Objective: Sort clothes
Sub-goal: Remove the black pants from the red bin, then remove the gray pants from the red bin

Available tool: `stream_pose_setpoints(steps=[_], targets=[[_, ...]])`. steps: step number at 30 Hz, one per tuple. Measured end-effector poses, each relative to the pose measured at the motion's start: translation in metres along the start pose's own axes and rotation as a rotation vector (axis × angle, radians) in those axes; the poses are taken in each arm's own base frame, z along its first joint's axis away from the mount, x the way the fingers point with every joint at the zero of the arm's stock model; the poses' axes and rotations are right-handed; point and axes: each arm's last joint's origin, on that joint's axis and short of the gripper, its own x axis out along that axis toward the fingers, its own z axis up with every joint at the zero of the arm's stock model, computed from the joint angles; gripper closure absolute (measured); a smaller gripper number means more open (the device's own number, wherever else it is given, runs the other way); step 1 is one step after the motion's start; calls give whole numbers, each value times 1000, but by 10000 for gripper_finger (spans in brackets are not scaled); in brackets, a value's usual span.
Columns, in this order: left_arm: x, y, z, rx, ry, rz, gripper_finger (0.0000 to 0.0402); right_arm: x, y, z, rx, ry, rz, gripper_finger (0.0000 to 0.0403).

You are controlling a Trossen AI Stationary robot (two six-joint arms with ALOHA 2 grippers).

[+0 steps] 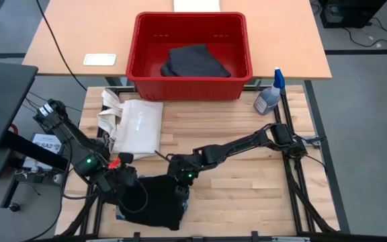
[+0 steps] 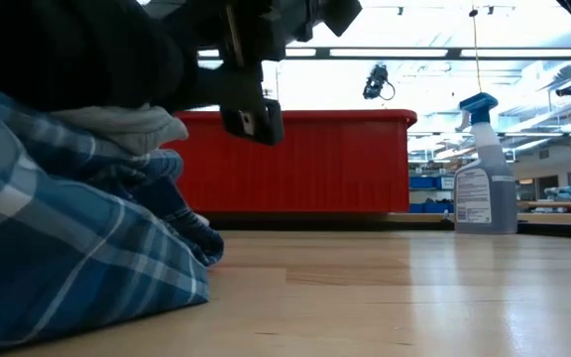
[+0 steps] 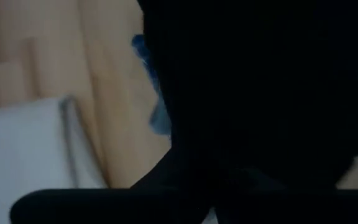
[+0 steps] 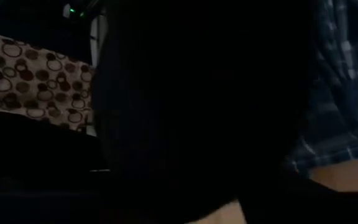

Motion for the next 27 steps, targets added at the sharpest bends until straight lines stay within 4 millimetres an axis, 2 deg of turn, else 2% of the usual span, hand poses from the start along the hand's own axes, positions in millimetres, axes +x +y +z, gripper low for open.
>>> stream_pose_setpoints(steps=[4, 8, 11, 15, 21, 27], targets=[[0, 3, -1, 19, -11, 70, 308, 0, 0, 0, 8, 1, -3, 157], [0, 7, -5, -4, 15, 124, 238, -2, -4, 0, 58, 34, 9, 109], [-1, 11, -10, -34, 54, 172, 180, -5, -9, 2, 108, 72, 23, 92], [-3, 16, -17, -90, 118, 218, 115, -14, -19, 3, 172, 108, -15, 92], [-12, 18, -19, -181, 205, 167, 65, -54, -21, 11, 213, 106, -69, 104], [-45, 25, -10, -178, 192, 197, 58, -102, -22, 19, 208, 48, -147, 108]])
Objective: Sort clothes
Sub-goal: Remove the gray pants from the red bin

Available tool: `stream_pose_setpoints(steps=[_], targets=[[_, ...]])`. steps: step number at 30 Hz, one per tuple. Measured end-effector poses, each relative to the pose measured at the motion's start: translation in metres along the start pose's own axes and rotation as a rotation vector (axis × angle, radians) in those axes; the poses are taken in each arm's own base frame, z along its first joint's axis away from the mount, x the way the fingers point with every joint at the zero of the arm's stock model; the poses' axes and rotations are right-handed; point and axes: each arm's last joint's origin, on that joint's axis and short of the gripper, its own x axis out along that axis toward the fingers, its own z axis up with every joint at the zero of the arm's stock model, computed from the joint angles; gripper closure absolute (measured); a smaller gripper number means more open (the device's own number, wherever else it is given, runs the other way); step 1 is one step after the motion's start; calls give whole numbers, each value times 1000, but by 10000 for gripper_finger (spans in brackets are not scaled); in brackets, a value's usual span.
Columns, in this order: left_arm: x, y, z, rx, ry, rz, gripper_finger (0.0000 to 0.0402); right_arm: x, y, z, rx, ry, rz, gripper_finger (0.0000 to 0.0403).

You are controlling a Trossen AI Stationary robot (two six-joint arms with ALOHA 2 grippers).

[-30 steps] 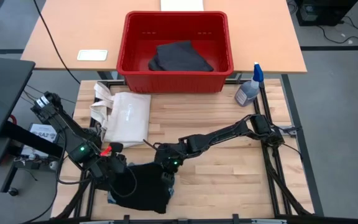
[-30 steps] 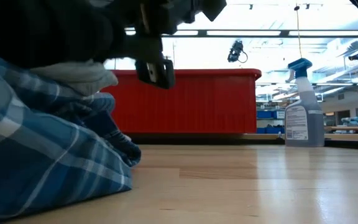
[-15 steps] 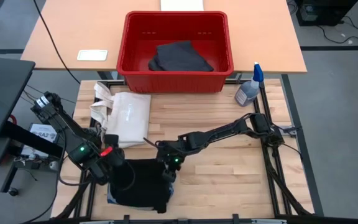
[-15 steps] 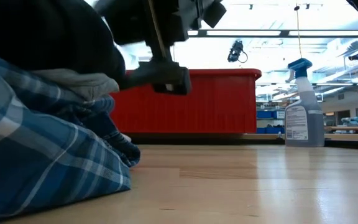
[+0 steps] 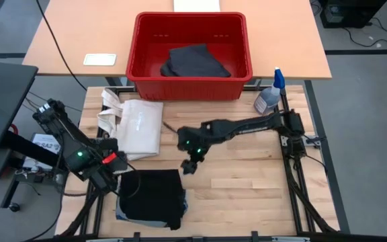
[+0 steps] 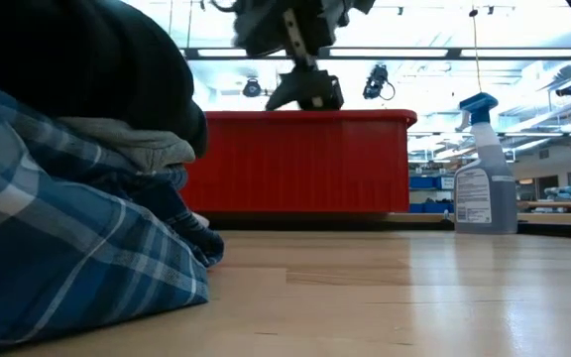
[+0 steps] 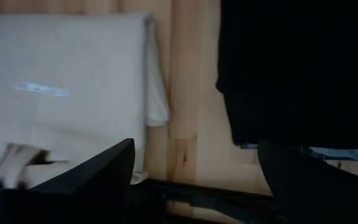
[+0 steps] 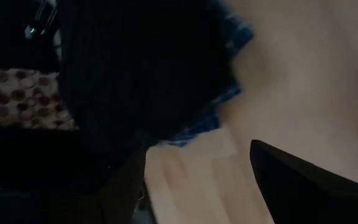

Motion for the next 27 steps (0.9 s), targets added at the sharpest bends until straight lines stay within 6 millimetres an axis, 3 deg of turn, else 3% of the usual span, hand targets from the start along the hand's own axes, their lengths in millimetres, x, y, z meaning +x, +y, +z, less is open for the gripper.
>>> stream_pose_setpoints(steps=[5, 12, 20, 27], targets=[[-33, 12, 11, -72, -218, 34, 58, -45, -9, 5, 25, -123, -125, 109], [-58, 37, 31, -255, -615, 315, 60, -102, -16, 24, -58, -401, -162, 109], [-57, 80, 43, -538, -619, 377, 102, -141, -14, 44, -208, -625, -59, 108], [-70, 120, 55, -584, -696, 401, 139, -171, -51, 61, -195, -698, -107, 117]])
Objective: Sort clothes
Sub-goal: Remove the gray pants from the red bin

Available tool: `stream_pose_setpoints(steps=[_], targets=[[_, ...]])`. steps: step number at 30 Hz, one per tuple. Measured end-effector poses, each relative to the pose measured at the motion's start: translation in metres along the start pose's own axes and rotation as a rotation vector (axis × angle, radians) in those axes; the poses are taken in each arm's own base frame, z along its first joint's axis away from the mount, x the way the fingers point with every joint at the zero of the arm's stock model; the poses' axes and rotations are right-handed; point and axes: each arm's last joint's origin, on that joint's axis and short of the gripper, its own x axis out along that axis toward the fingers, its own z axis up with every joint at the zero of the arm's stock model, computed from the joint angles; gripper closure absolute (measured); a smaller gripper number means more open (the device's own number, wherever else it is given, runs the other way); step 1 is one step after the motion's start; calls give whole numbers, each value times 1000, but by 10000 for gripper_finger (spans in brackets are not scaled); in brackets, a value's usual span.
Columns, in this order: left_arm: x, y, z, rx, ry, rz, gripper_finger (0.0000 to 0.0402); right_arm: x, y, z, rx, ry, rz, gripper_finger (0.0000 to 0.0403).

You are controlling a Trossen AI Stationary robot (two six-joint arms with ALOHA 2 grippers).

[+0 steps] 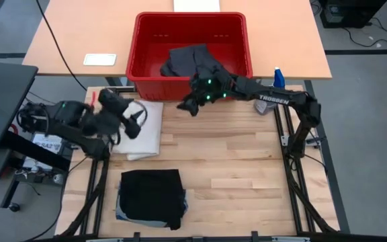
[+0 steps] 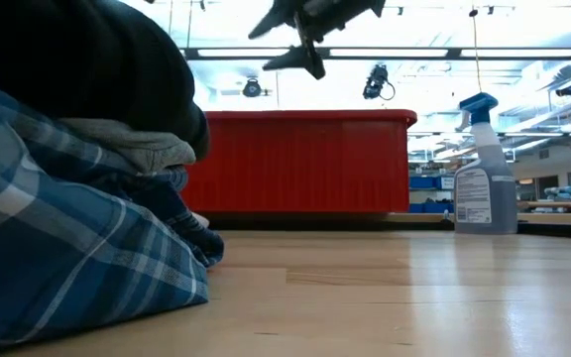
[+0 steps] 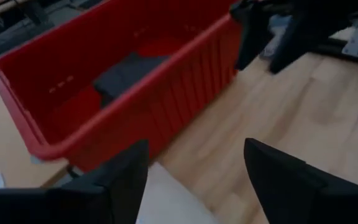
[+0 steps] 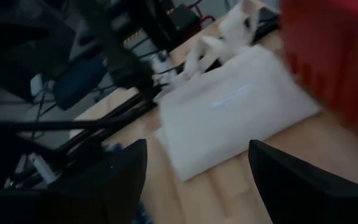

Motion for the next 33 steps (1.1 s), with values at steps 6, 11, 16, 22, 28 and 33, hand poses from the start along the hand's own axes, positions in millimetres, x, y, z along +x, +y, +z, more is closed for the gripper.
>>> stream_pose_setpoints(steps=[6, 11, 16, 22, 28, 33], targets=[[35, 20, 29, 45, -32, 19, 163, -18, -48, 22, 12, -60, -56, 131], [84, 39, 47, 28, -21, 3, 176, -36, -79, 43, -28, -167, -20, 143], [136, 55, 55, -13, 7, -61, 185, -50, -97, 54, -77, -221, 23, 147], [179, 69, 55, -155, 32, -156, 191, -61, -113, 58, -83, -223, 40, 147], [197, 84, 59, -212, -18, -210, 192, -67, -122, 61, -99, -236, 17, 147], [199, 105, 61, -282, -52, -199, 192, -72, -128, 63, -83, -252, 5, 147]])
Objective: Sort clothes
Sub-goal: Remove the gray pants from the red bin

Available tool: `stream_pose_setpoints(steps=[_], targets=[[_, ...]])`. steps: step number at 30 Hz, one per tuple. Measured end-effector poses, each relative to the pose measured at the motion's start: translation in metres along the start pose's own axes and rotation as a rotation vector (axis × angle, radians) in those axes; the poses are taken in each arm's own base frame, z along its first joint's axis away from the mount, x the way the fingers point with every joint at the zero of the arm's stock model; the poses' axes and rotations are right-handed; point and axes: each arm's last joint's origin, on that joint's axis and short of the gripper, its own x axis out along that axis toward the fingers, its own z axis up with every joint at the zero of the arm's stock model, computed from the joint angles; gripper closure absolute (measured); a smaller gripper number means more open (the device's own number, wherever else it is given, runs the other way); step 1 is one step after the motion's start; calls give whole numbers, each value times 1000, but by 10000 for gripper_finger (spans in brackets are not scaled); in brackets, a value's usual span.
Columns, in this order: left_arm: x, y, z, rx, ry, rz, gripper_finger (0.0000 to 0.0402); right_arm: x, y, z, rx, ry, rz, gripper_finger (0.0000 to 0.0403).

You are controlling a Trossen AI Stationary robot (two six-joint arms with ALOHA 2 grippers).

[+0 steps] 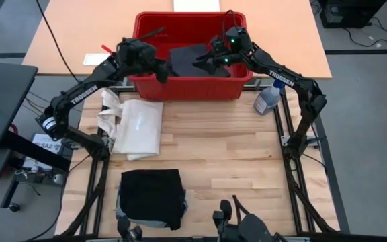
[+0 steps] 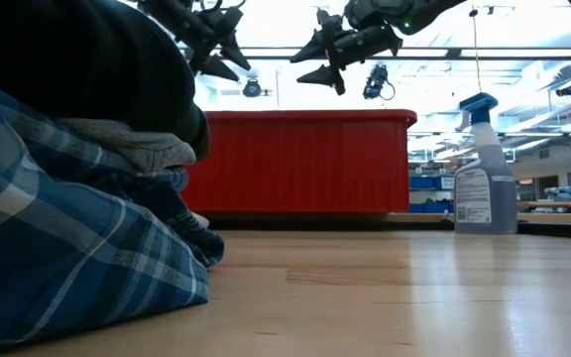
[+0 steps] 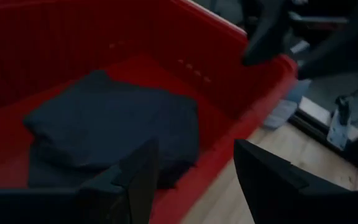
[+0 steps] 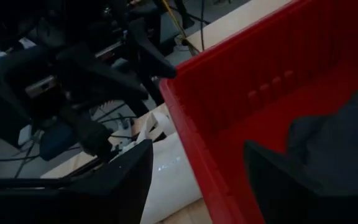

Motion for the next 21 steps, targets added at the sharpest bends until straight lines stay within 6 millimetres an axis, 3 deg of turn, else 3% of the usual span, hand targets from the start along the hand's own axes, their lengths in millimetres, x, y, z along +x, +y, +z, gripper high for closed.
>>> stream_pose_setpoints(steps=[9, 16, 21], targets=[[-2, 13, 10, -55, -85, 1, 192, 2, 13, 18, -57, -177, 67, 147], [-3, 12, 12, -57, -104, -9, 192, 10, 9, 13, 20, -153, 67, 147], [2, 11, 16, -73, -135, -104, 192, 26, 23, 18, 8, -138, 109, 147]])
